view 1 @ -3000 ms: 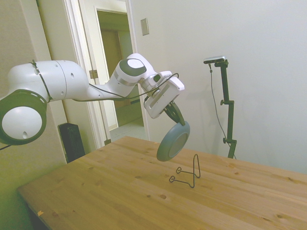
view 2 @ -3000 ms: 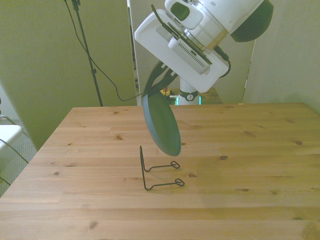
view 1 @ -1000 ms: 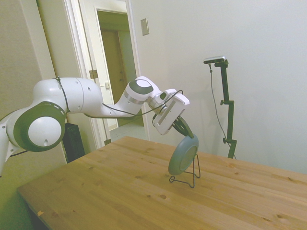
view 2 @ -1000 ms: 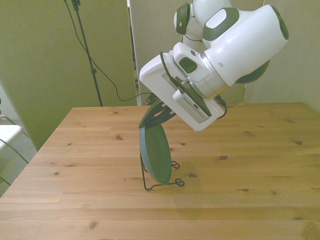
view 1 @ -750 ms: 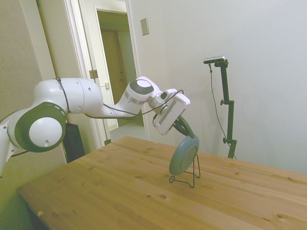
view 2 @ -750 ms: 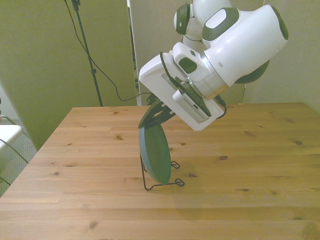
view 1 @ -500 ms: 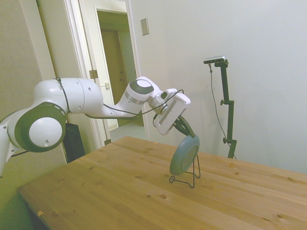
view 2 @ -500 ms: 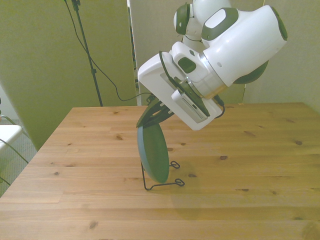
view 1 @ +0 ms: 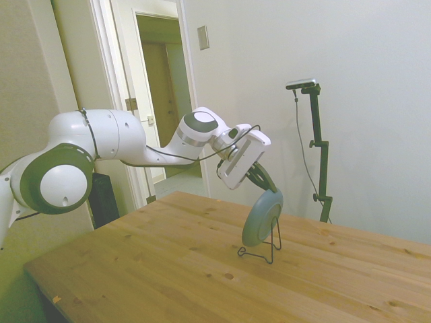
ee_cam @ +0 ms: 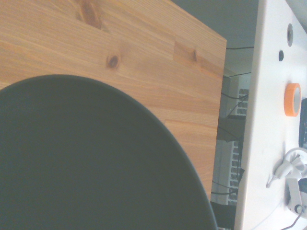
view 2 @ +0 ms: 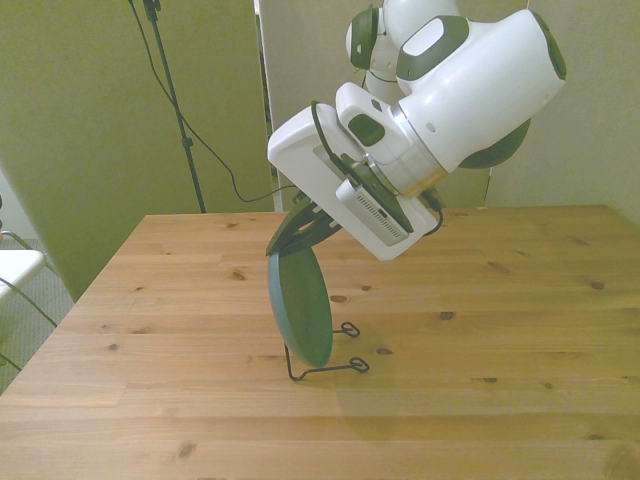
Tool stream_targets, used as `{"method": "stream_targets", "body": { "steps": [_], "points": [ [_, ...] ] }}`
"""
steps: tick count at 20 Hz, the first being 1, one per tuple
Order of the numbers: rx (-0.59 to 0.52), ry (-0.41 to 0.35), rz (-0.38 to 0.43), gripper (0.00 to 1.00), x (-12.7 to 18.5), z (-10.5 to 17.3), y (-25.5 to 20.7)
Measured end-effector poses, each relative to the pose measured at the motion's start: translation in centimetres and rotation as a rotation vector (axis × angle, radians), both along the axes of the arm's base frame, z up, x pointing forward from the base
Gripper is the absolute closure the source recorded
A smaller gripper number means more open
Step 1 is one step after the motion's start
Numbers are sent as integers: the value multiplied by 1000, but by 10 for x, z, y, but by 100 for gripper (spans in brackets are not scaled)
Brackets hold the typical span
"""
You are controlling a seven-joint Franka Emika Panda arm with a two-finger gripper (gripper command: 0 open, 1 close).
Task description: Load the plate
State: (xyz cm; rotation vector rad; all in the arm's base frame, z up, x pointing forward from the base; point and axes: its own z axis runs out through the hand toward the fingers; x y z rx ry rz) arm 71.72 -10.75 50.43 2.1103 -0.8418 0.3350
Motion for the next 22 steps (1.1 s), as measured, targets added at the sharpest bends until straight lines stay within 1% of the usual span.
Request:
{"method": "stream_targets", "body": {
  "steps": [11, 17, 19, 22],
  "points": [
    [-2, 13, 30, 0, -2, -1, 3],
    [8, 14, 49, 0, -10, 6, 12],
    [41, 0, 55, 0, -15, 16, 20],
    [184, -34, 52, 0, -31, 44, 44]
  ]
}}
